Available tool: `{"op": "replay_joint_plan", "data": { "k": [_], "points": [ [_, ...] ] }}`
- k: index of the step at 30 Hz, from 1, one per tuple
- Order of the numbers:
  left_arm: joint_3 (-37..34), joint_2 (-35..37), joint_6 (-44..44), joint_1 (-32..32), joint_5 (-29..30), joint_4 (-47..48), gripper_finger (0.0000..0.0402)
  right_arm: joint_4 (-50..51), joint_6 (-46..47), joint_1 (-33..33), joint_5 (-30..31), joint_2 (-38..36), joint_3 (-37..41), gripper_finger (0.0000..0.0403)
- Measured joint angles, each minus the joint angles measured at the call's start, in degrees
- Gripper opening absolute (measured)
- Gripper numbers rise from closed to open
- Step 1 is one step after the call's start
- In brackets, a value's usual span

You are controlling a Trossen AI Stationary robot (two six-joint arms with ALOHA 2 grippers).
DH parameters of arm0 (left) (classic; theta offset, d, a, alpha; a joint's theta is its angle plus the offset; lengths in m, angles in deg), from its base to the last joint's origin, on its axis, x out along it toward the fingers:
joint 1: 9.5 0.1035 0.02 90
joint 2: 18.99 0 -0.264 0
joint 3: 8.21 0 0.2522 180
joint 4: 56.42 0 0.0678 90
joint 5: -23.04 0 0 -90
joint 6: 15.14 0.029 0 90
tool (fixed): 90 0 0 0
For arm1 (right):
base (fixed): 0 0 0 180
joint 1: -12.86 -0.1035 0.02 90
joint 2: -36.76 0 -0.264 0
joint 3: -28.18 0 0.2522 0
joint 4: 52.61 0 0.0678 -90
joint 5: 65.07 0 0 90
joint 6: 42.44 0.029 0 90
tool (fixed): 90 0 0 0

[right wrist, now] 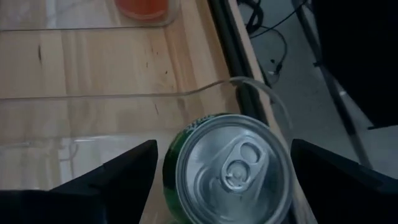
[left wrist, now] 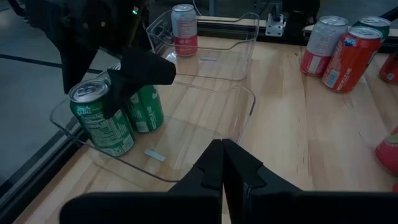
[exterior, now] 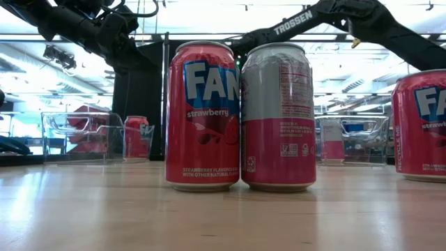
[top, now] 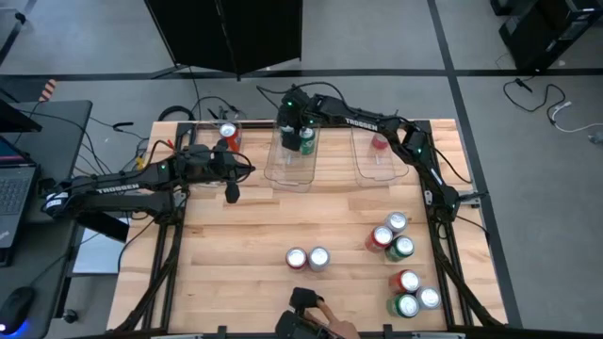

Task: Sort soda cans
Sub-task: Put the top left green soda can into the middle transparent bin, then put the left pink white soda can into the right transparent bin

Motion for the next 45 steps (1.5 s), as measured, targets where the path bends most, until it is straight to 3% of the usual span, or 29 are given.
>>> {"op": "replay_joint_plan", "data": {
  "k": [7,11,15,19,21,29,34,40,45],
  "points": [
    [0.0,0.0,-0.5,0.0,0.0,-0.1,0.0005,7.1,-2.7,-2.9,1.7,-3.5,-6.8,0.0355],
    [0.0,0.0,0.6,0.0,-0.3,-3.4,0.0005,14.9,-2.8,-6.0,1.8,-7.0,-10.0,0.0318],
    [0.1,0.0,1.6,0.0,-4.6,-3.4,0.0004,22.6,-0.2,-8.5,1.6,-10.4,-9.9,0.0213],
    [0.1,-0.4,1.9,-0.9,-9.4,-3.3,0.0002,22.3,0.6,-10.1,1.6,-12.4,-4.3,0.0066],
    [0.1,-0.5,3.3,-2.2,-9.6,-3.1,0.0002,20.5,0.9,-10.9,1.3,-13.7,0.0,0.0018],
    [0.1,-0.8,4.5,-6.1,-9.7,-3.6,0.0001,3.2,6.7,-17.0,2.4,-28.3,26.7,0.0003],
    [0.1,-0.8,4.6,-6.7,-8.5,-3.6,0.0001,0.2,15.8,-24.1,2.6,-39.4,39.5,0.0003],
    [0.1,-0.8,4.5,-6.7,-6.2,-3.6,0.0001,-2.2,27.1,-33.8,2.6,-44.0,46.4,0.0012],
    [0.1,-0.8,4.4,-6.7,-6.2,-3.6,0.0001,-2.6,31.3,-40.0,2.8,-42.5,46.5,0.0075]
  ]
}}
